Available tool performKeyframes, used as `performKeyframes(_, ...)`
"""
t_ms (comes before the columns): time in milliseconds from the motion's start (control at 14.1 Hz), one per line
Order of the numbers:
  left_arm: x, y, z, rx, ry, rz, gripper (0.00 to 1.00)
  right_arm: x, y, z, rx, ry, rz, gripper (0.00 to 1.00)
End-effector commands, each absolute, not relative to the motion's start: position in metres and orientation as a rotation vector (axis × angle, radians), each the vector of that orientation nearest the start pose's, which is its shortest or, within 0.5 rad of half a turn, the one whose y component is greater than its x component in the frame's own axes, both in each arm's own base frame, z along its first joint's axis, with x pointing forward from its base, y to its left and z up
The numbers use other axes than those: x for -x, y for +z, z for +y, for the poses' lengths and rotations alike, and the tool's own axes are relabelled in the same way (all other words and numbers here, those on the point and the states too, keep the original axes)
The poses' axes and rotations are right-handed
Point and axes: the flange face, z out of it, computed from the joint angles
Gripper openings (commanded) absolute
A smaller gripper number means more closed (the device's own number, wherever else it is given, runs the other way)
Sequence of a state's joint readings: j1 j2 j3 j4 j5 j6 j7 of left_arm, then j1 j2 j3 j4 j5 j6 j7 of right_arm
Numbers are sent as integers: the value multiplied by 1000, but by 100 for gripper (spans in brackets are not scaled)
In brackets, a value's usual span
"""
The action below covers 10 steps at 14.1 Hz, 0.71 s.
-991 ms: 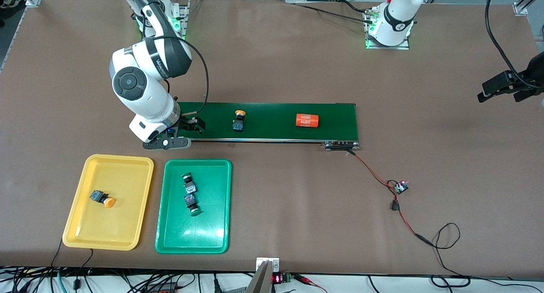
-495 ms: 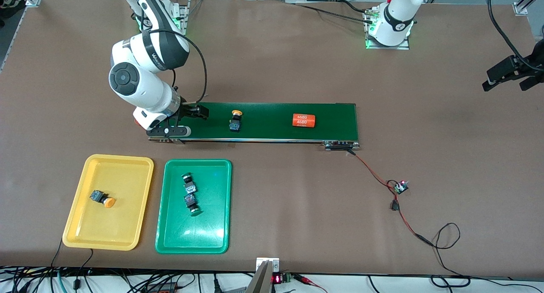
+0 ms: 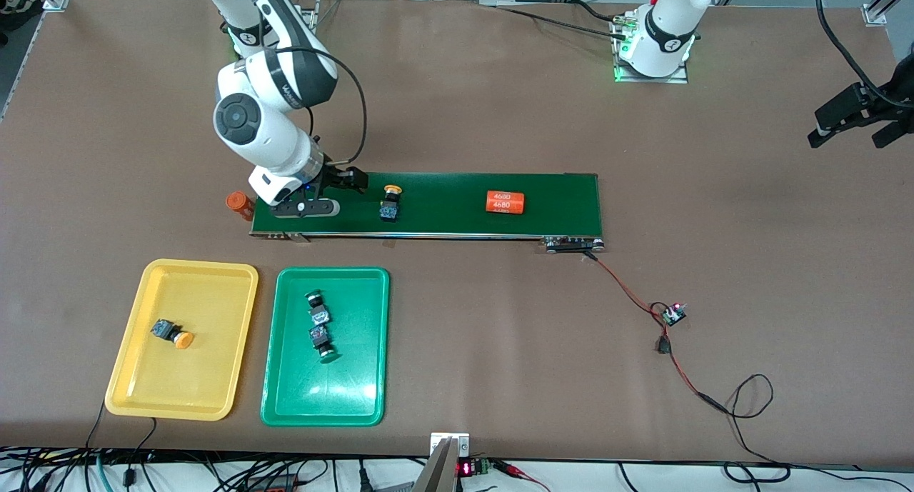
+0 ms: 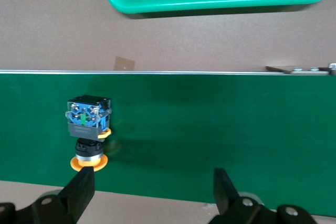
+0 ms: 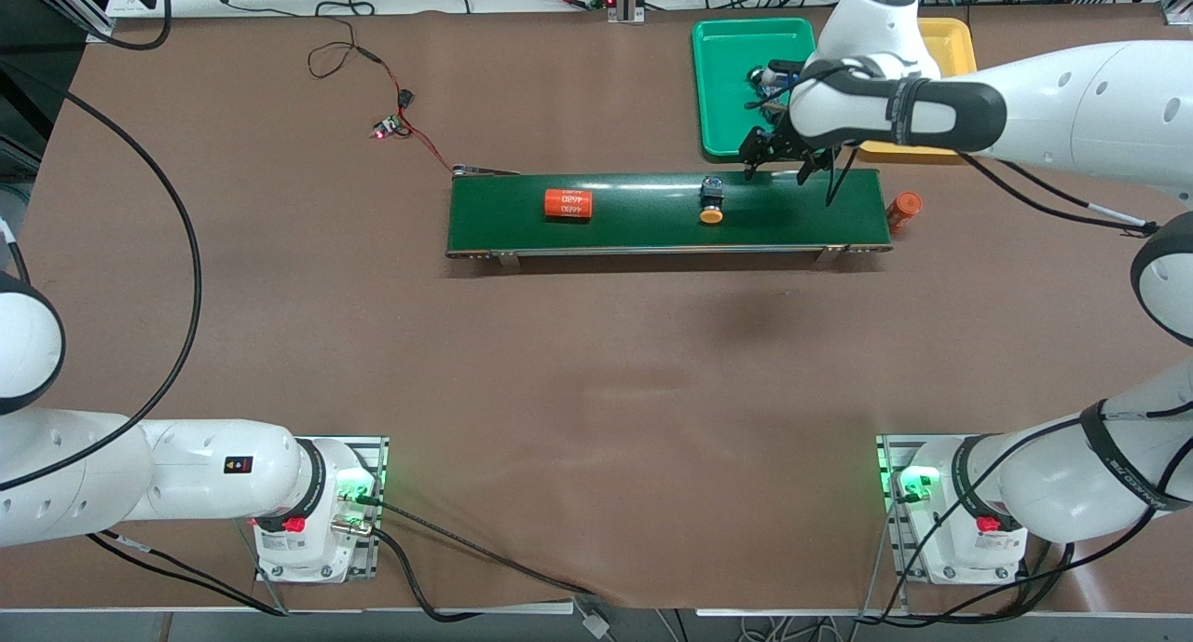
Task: Sort buttons by color to trays
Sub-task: 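Lower the right gripper and grasp the yellow-capped button on the belt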
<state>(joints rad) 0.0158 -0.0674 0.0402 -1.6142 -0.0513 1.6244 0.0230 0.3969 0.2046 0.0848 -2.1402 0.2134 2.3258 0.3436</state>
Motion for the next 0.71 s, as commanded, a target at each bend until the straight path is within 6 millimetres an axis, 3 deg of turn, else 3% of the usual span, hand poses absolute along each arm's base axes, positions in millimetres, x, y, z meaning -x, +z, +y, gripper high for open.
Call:
performKeyframes(0,-554,646,25,3175,-44,-66,100,-478,320,263,2972,52,79,100)
performKeyframes(283,-557,645,24,3181,-46,-66,100,-458,320,288,2955,13,167,100)
performKeyframes(637,-552,641,27,3190,-37,-79,100,-455,309,286,2977,-27,134,100)
